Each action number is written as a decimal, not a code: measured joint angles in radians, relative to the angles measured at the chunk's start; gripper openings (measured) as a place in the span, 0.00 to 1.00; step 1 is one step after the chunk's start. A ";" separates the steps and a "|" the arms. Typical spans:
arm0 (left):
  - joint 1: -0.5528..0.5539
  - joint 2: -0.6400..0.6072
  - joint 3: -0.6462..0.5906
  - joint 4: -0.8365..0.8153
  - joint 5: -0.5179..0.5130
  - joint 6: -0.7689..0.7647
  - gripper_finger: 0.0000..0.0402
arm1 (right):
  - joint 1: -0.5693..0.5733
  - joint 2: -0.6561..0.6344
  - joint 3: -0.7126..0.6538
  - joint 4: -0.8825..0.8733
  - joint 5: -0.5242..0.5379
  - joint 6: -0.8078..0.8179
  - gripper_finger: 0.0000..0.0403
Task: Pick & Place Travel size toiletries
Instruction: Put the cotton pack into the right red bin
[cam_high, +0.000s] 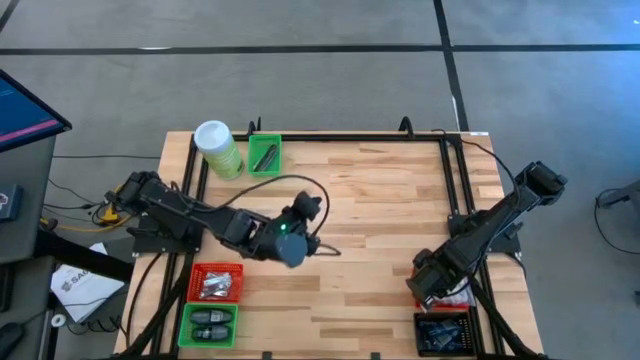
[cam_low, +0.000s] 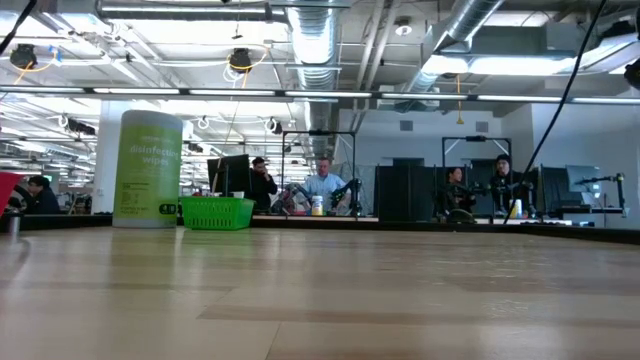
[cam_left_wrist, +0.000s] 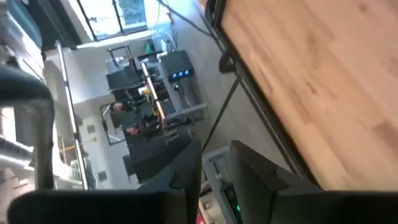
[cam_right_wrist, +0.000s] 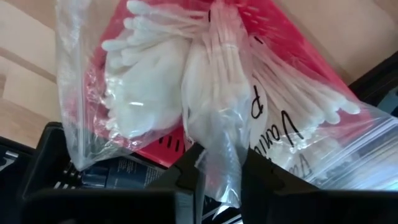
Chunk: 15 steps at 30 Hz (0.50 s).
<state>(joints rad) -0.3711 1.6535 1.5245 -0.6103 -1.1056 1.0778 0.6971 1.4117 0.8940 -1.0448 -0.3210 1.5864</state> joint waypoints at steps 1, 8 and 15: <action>0.005 -0.002 0.000 -0.001 0.002 0.011 0.19 | -0.001 0.000 0.000 -0.002 0.000 0.000 0.16; 0.011 -0.009 0.000 -0.028 0.040 0.087 0.12 | -0.011 0.000 0.000 -0.014 0.007 0.000 0.16; 0.007 -0.009 0.000 -0.013 0.029 0.060 0.03 | -0.019 0.000 0.000 -0.017 0.012 -0.024 0.16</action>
<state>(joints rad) -0.3641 1.6447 1.5249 -0.6235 -1.0763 1.1381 0.6779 1.4117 0.8940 -1.0622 -0.3090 1.5627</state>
